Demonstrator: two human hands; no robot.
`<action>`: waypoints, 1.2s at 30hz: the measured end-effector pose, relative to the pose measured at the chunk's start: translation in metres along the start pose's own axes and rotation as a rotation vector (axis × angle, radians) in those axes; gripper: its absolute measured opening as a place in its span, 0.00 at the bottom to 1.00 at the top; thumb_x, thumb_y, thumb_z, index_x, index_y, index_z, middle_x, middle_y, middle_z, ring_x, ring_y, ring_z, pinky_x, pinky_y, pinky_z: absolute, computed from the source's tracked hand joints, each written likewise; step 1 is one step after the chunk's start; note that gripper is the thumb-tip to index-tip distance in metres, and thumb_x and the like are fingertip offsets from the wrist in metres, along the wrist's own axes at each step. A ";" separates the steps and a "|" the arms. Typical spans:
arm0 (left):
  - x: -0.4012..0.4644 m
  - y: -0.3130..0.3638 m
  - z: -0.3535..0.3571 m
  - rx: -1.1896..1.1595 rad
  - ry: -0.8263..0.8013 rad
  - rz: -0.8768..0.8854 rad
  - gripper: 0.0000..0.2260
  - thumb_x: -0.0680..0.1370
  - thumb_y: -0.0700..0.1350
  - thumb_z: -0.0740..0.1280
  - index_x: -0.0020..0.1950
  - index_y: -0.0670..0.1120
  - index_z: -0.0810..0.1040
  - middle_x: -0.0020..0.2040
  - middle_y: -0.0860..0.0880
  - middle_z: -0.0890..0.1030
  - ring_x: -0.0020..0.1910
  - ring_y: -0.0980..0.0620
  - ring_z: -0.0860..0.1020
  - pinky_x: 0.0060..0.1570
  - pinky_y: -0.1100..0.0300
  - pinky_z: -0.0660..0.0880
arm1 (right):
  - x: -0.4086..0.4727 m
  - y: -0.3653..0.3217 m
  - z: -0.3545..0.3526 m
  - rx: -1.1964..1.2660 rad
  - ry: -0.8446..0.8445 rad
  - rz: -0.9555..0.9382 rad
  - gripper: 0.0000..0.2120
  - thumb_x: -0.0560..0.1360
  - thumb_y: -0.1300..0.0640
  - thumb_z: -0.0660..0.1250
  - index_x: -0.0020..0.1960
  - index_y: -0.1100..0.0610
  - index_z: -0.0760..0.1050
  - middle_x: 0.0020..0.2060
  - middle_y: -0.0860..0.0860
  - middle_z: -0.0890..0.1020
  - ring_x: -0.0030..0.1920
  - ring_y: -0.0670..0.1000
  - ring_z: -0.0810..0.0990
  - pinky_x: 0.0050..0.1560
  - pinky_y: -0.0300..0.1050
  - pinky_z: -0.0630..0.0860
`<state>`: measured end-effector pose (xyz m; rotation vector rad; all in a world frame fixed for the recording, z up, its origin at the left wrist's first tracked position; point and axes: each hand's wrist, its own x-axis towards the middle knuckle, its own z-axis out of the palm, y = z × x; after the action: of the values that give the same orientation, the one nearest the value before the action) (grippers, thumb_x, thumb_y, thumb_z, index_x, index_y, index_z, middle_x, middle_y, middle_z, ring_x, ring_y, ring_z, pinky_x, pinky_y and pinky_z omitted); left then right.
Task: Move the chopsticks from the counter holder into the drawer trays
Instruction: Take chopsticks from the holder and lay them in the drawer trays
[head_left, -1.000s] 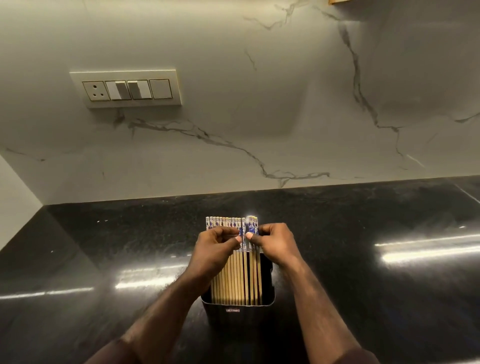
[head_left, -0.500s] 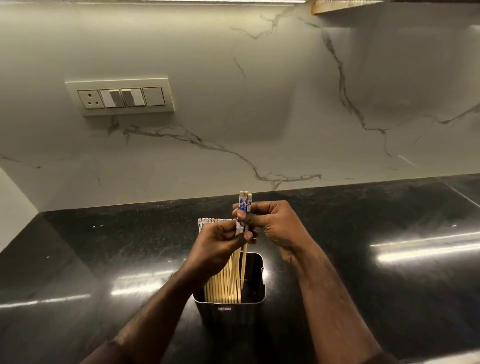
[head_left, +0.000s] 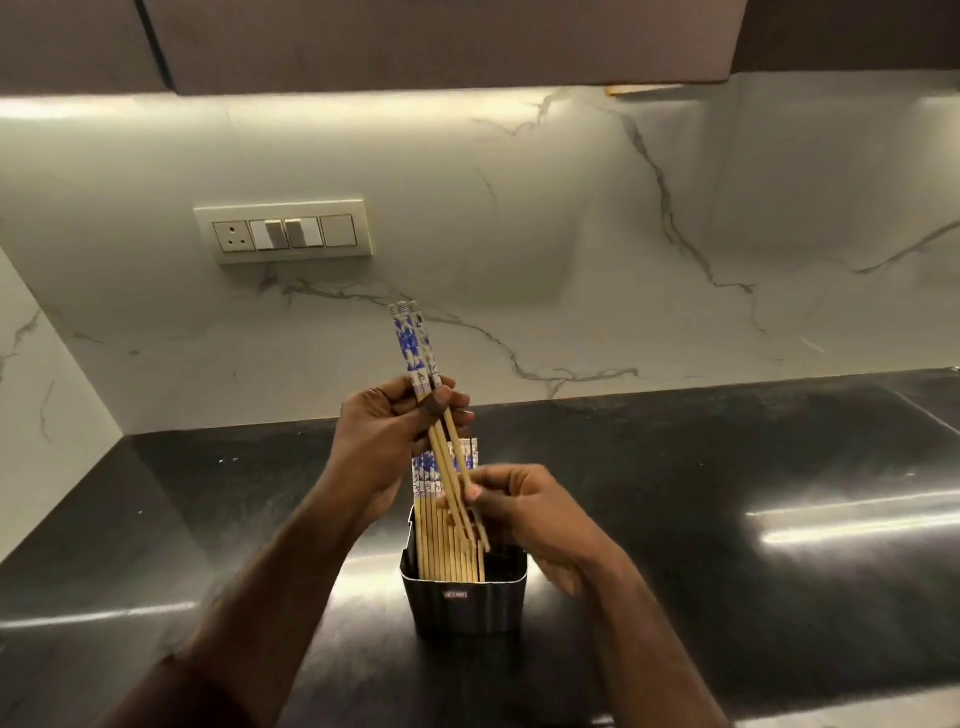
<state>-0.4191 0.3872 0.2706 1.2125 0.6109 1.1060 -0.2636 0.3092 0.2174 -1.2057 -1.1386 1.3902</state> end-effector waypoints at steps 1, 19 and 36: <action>-0.004 0.003 0.002 -0.008 -0.008 -0.011 0.13 0.71 0.42 0.69 0.53 0.39 0.80 0.45 0.40 0.86 0.44 0.43 0.85 0.43 0.56 0.82 | -0.006 -0.001 0.006 -0.006 -0.013 0.003 0.11 0.81 0.59 0.63 0.60 0.59 0.79 0.53 0.56 0.85 0.55 0.55 0.84 0.60 0.56 0.79; -0.167 0.007 0.016 -0.118 -0.356 -0.240 0.13 0.71 0.41 0.70 0.53 0.37 0.81 0.48 0.37 0.85 0.49 0.40 0.84 0.46 0.53 0.82 | -0.198 0.050 0.104 0.096 0.155 0.148 0.18 0.77 0.43 0.66 0.57 0.56 0.81 0.47 0.59 0.85 0.46 0.56 0.85 0.45 0.53 0.83; -0.300 -0.043 0.225 -0.133 -0.606 -0.349 0.09 0.76 0.39 0.67 0.55 0.38 0.79 0.49 0.39 0.85 0.50 0.40 0.84 0.50 0.48 0.82 | -0.445 0.060 0.027 0.168 0.564 0.202 0.15 0.77 0.48 0.68 0.53 0.60 0.83 0.45 0.60 0.85 0.44 0.57 0.85 0.46 0.56 0.83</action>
<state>-0.3269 0.0224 0.2442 1.1909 0.2580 0.4394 -0.2619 -0.1403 0.2148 -1.4922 -0.5098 1.1509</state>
